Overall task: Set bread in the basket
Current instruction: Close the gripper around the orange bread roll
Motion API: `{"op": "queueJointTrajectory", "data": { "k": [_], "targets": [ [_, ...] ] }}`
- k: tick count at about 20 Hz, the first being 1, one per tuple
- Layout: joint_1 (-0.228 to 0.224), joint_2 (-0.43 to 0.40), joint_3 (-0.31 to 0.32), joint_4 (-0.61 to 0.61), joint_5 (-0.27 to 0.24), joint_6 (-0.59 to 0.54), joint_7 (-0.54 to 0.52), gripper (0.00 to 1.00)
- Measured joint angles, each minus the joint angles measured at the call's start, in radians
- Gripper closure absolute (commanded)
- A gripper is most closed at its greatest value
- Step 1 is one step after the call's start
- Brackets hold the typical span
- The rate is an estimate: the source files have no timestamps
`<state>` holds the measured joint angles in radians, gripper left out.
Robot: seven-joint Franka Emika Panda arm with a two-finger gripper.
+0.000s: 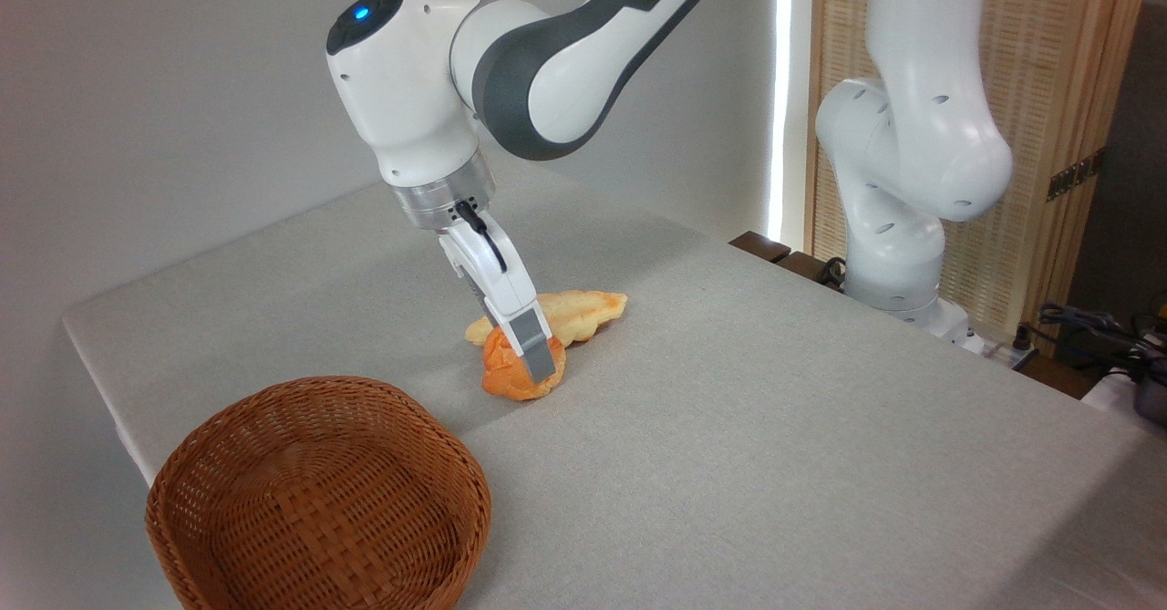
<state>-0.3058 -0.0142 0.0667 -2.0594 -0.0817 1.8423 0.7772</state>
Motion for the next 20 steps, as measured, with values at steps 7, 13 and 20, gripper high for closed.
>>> {"op": "queueJointTrajectory", "data": {
  "k": [7,13,20],
  "targets": [
    [-0.001,0.005,0.000,-0.003,0.000,0.008,0.000,0.55],
    [-0.001,0.005,0.000,-0.003,0.000,0.008,0.000,0.55],
    [-0.001,0.005,0.000,-0.003,0.000,0.008,0.000,0.55]
  ]
}}
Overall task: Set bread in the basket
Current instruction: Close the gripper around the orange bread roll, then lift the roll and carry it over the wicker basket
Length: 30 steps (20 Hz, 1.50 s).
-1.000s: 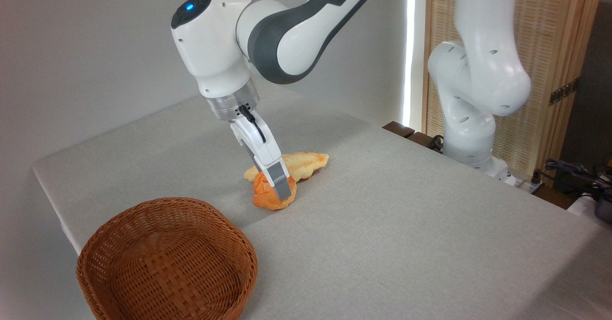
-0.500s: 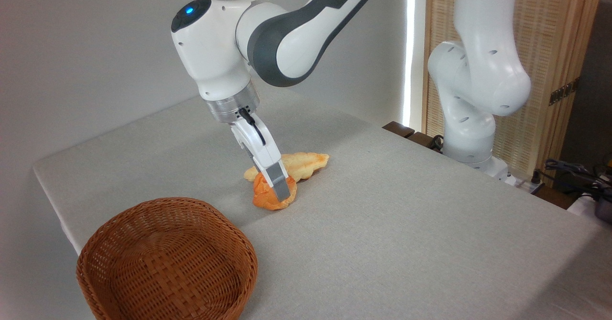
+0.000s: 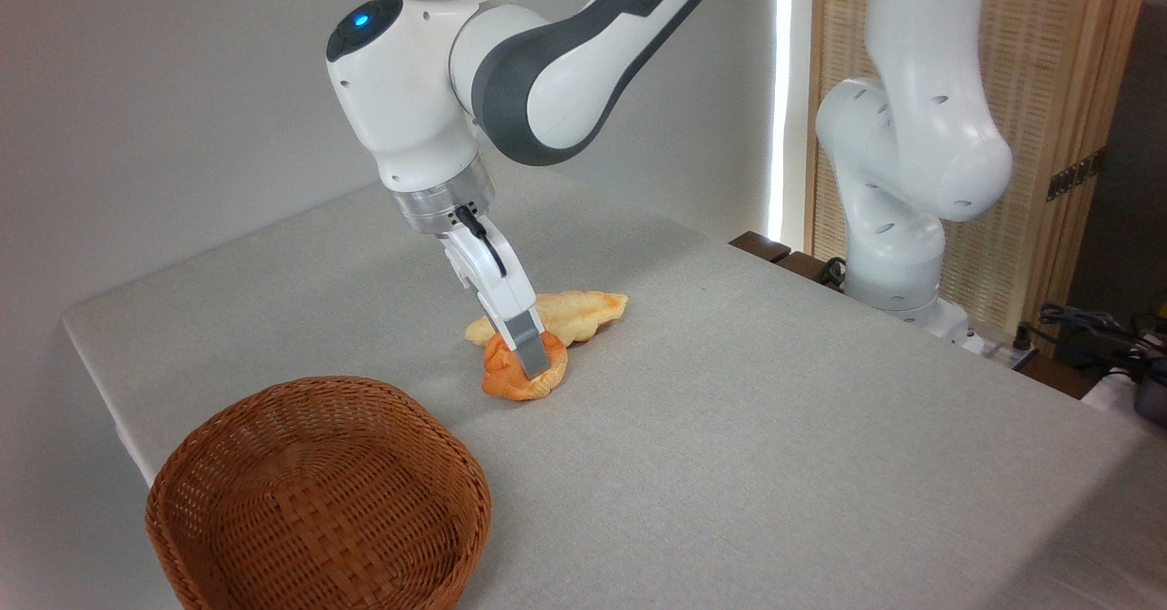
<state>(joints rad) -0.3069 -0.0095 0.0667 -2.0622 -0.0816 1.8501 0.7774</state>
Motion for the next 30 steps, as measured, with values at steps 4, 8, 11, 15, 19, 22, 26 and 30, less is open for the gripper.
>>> {"op": "queueJointTrajectory", "data": {
  "k": [4,8,11,15,19,22,26,30],
  "targets": [
    [0.000,0.000,0.000,0.000,0.000,0.000,0.000,0.55],
    [0.001,-0.008,0.011,0.014,0.000,0.006,0.000,0.54],
    [0.005,-0.019,0.025,0.056,0.000,0.032,0.000,0.54],
    [0.011,-0.024,0.075,0.105,0.000,0.146,0.003,0.50],
    [0.012,-0.021,0.087,0.107,0.000,0.294,0.003,0.48],
    [0.013,-0.006,0.092,0.106,0.000,0.398,0.003,0.23],
    [0.011,0.058,0.092,0.105,0.000,0.539,0.003,0.00],
    [0.009,0.097,0.086,0.105,0.001,0.572,0.004,0.00]
  ]
}}
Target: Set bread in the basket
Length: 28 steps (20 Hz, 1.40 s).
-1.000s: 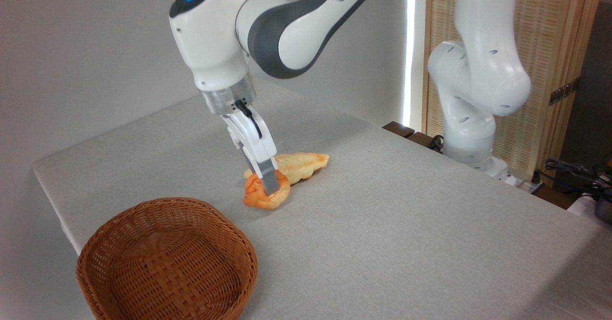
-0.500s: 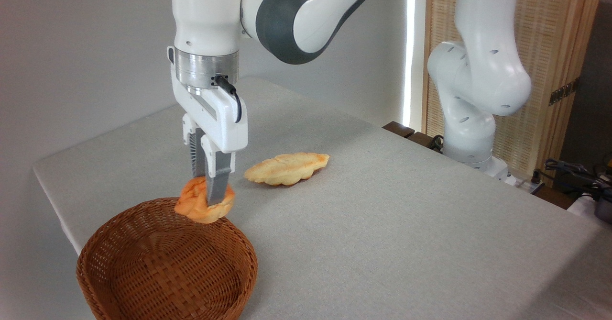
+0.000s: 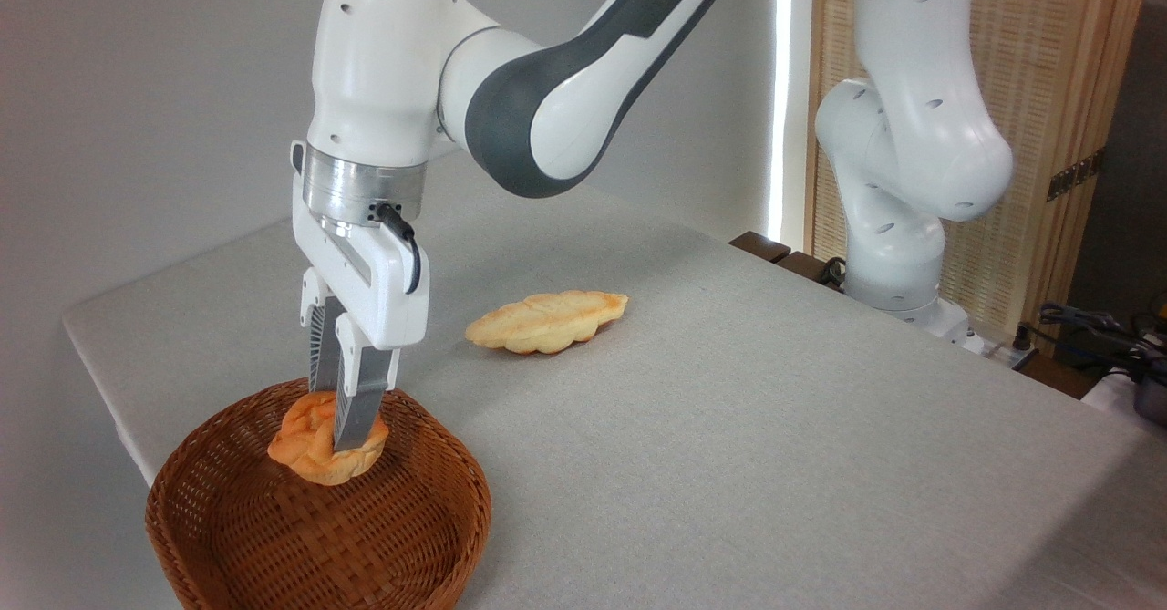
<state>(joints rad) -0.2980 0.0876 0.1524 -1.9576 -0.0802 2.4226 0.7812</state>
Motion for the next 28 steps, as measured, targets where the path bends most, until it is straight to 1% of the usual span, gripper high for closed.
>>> {"op": "queueJointTrajectory", "data": {
  "k": [16,19,20,22,25,28],
  "targets": [
    [-0.004,0.004,-0.002,0.005,0.000,0.007,-0.001,0.00],
    [-0.004,-0.009,-0.001,0.007,0.000,0.002,-0.024,0.00],
    [-0.004,-0.020,0.000,0.007,0.000,-0.012,-0.041,0.00],
    [-0.003,-0.054,0.005,0.011,0.000,-0.080,-0.072,0.00],
    [-0.001,-0.112,0.010,0.038,0.000,-0.235,-0.118,0.00],
    [0.000,-0.144,0.012,0.077,0.000,-0.379,-0.148,0.00]
  ]
}}
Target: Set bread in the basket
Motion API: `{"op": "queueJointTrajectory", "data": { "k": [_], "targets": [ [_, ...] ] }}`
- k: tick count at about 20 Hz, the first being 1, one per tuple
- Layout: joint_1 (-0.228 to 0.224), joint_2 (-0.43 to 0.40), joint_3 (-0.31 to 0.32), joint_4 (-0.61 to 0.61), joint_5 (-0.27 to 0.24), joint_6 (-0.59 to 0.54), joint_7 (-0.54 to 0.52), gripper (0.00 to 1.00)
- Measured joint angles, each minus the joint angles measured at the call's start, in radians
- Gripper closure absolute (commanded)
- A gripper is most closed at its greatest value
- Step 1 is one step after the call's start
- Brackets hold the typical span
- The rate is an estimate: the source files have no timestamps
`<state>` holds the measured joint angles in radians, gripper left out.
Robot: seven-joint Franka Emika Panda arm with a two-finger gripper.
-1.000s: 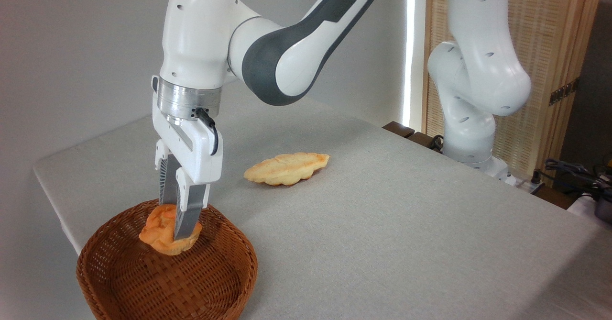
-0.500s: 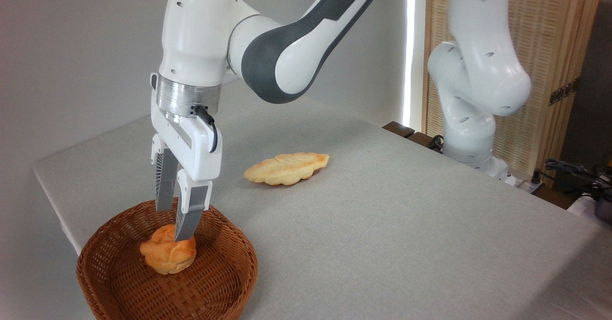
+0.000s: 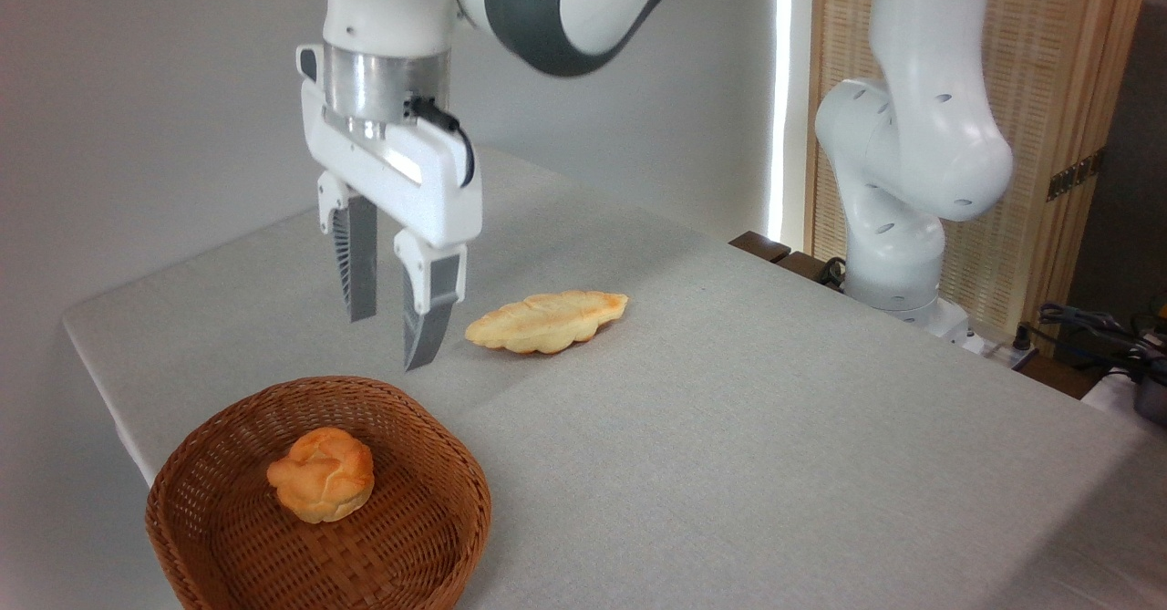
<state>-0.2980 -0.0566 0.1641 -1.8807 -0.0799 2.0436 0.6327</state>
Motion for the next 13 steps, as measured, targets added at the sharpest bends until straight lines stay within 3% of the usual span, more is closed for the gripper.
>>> {"op": "queueJointTrajectory", "data": {
  "k": [5,13],
  "targets": [
    [0.003,-0.003,0.030,0.062,0.008,-0.228,-0.014,0.00],
    [0.003,0.000,0.033,0.062,0.008,-0.239,-0.016,0.00]
  ]
}}
